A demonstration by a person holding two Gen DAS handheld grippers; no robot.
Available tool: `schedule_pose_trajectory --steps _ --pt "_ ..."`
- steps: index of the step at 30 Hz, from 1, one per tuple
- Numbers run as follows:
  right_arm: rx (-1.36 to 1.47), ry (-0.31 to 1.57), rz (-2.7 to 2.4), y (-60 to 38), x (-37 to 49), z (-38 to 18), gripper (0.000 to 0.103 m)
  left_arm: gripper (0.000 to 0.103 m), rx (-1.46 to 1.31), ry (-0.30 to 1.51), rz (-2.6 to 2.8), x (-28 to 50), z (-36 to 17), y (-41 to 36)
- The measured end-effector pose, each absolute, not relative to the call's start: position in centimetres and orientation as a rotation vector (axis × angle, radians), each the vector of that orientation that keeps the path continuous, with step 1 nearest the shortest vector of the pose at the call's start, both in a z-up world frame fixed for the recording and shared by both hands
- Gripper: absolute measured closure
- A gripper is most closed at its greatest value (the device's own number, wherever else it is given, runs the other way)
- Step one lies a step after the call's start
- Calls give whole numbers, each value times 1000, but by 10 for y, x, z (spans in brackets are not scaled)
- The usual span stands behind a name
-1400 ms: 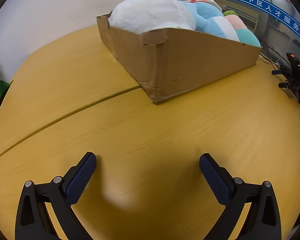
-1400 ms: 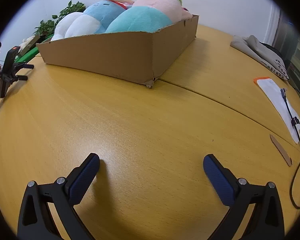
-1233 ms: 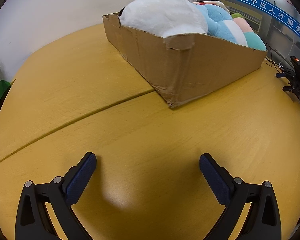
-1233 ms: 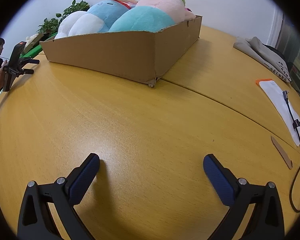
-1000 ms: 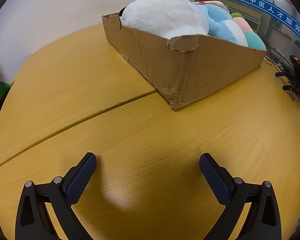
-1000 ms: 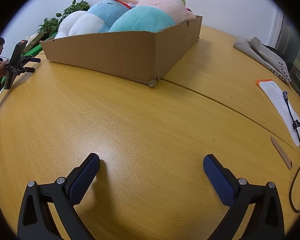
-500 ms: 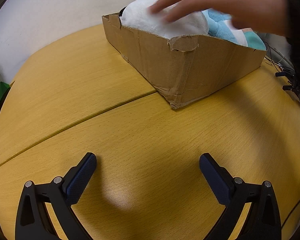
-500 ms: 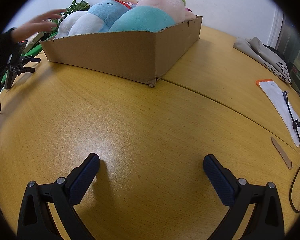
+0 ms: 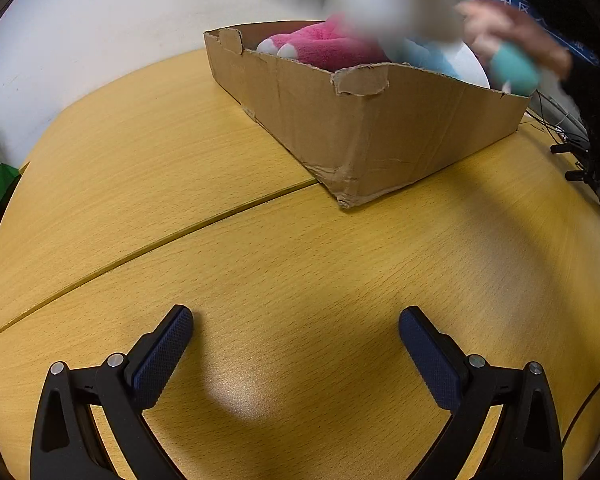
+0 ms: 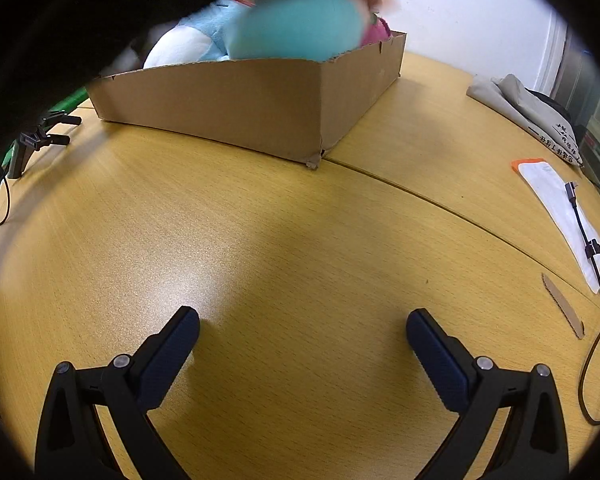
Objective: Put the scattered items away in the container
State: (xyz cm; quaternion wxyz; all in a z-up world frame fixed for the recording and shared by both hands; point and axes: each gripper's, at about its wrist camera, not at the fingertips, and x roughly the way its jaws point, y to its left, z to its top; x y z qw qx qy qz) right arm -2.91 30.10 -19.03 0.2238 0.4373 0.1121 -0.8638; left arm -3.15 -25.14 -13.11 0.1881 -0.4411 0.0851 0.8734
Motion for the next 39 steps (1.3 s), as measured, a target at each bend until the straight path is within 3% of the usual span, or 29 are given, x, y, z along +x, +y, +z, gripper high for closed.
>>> schedule_pose_trajectory --steps 39 --pt "1207 311 -2384 302 -29 -191 0 0 -1243 239 2458 -32 -129 -249"
